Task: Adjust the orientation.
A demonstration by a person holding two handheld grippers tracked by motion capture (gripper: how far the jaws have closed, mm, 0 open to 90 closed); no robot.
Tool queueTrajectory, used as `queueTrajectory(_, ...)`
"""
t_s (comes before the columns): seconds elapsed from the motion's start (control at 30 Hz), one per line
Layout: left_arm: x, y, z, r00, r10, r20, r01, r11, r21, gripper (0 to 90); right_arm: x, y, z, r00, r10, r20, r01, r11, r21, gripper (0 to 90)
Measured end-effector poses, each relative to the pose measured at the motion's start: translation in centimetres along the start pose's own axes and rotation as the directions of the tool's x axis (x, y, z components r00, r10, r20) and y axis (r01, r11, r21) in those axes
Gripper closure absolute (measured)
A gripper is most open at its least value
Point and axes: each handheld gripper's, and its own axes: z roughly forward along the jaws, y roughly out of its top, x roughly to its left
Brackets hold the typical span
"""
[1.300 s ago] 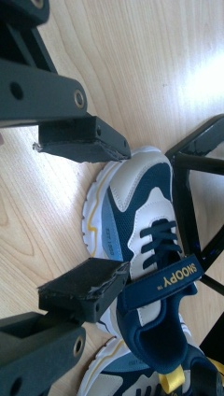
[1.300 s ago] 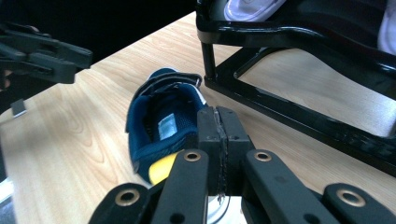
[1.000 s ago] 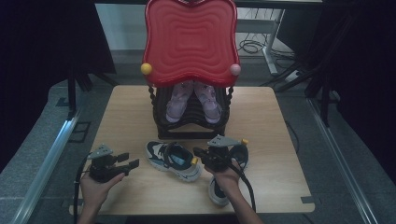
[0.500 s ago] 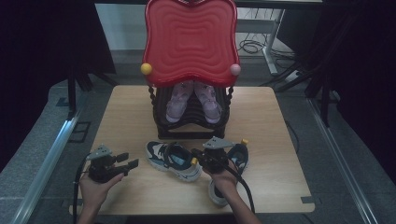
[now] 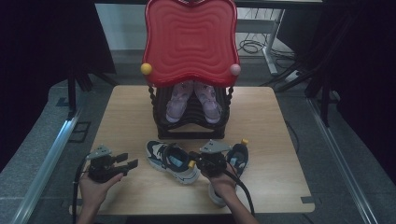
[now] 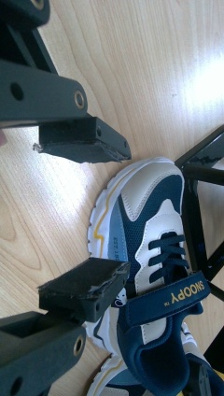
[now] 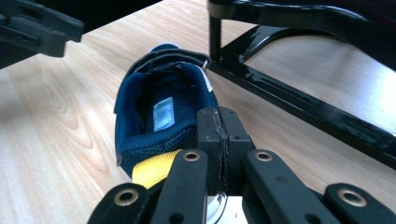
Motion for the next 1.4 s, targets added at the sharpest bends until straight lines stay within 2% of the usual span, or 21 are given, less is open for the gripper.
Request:
queueTrajectory(0.5, 0.5, -0.2, 0.0, 0.9999, -0.008, -0.007, 0.008, 0.9999, 0.014, 39.7, 2.2, -0.4, 0.2, 0.9977, -0.020, -0.065, 0.020, 1.000, 0.003, 89.2)
queueTrajectory(0.63, 0.6, -0.2, 0.0, 0.9999, -0.014, -0.008, 0.014, 0.9998, 0.015, 39.6, 2.8, -0.5, 0.3, 0.9948, -0.014, -0.101, 0.015, 1.000, 0.004, 89.2)
queueTrajectory(0.83, 0.7, -0.3, -0.1, 0.9998, -0.020, -0.006, 0.020, 0.9998, 0.008, 39.4, 3.6, -0.6, 0.7, 0.9917, -0.026, -0.126, 0.027, 1.000, 0.009, 89.2)
queueTrajectory(1.4, 0.7, -0.2, -0.4, 0.9998, -0.017, -0.006, 0.017, 0.9998, 0.004, 39.5, 4.7, -0.6, 1.4, 0.9853, -0.034, -0.167, 0.036, 0.999, 0.005, 89.1)
